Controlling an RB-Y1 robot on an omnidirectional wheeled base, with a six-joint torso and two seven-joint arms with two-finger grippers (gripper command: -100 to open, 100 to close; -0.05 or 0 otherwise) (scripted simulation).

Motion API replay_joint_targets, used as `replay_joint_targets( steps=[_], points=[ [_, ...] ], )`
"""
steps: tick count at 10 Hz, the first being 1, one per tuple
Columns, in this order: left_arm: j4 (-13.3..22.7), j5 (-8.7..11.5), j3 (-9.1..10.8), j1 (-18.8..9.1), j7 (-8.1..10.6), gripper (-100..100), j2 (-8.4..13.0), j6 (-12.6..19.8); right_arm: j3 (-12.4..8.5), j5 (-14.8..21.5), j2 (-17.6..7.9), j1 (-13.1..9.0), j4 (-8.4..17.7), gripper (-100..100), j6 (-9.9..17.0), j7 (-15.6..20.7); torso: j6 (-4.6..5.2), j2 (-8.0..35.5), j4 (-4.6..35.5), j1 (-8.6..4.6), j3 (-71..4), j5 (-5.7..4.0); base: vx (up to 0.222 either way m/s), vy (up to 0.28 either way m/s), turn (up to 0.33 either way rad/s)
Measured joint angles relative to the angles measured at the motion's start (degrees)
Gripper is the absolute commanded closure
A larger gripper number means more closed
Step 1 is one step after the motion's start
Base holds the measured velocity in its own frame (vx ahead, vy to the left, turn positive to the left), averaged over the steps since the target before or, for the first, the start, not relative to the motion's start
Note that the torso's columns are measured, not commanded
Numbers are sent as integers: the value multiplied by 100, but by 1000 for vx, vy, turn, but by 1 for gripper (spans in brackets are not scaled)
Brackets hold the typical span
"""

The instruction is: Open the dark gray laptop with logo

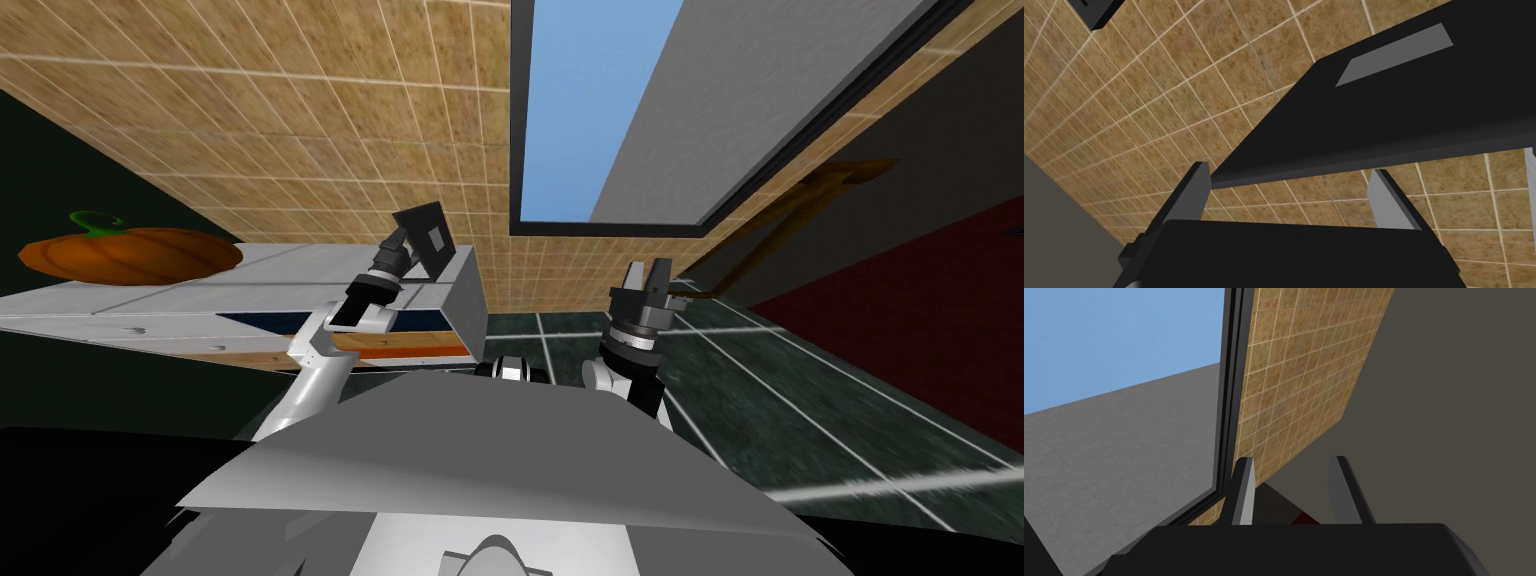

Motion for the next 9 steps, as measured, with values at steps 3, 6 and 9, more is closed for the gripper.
replay_joint_targets(
  steps=[3,6,9],
  points=[
    [59,-38,-31,20,-33,100,-54,-70,0,0,0,0,0,0,0,0,4,-20,-4,22,-14,5,-12,8,-5],
    [120,270,90,-122,265,100,-341,49,0,0,0,0,0,0,0,0,2,-28,-8,19,-18,6,3,3,22],
    [262,598,215,-316,598,100,-604,150,0,0,0,0,0,0,0,0,1,-20,-6,27,-13,8,-1,2,15]
  ],
)
